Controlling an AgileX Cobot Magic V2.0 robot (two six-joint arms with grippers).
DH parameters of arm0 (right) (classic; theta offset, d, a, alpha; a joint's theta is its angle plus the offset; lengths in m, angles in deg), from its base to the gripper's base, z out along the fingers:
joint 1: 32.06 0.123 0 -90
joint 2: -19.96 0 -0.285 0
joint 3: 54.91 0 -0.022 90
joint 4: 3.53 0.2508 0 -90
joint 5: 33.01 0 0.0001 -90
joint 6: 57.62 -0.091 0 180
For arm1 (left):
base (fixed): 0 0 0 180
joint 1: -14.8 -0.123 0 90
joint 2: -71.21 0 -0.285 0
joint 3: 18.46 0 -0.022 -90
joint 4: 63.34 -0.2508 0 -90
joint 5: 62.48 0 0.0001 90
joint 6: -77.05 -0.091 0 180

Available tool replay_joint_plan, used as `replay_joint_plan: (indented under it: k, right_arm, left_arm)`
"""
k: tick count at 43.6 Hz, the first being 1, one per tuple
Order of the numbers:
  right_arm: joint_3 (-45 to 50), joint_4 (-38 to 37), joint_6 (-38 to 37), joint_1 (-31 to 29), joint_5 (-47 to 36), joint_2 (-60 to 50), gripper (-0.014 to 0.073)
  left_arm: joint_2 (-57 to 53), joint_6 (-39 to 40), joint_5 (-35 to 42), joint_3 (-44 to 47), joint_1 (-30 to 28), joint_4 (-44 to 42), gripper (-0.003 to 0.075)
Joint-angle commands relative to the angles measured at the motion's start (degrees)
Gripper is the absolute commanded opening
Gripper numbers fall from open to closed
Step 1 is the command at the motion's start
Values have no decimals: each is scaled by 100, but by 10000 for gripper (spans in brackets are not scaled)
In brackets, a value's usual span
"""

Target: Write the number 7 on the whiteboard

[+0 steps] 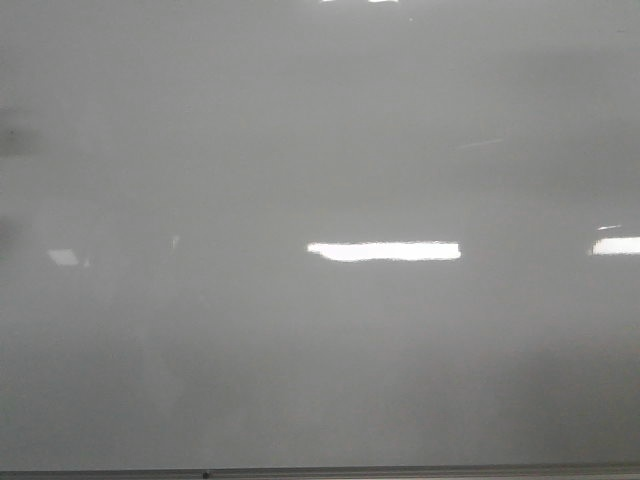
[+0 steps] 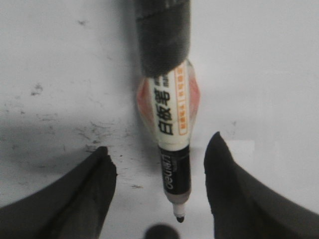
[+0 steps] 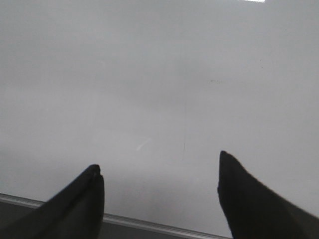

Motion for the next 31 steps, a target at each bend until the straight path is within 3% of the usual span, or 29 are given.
replay_joint_plan:
  k: [1, 14, 23, 31]
  right_arm:
    - [-157, 28, 50, 11, -392, 14, 510]
    - [-157, 28, 50, 11, -392, 14, 510]
    - [-157, 28, 50, 11, -391, 14, 510]
    - [-211, 28, 50, 11, -337, 14, 510]
  left_arm:
    - [-110, 25, 513, -183, 16, 54, 298]
    - [-110, 25, 511, -183, 16, 54, 94]
    - [-211, 25, 411, -183, 16, 54, 17]
    - [-785, -104, -346, -268, 16, -28, -20]
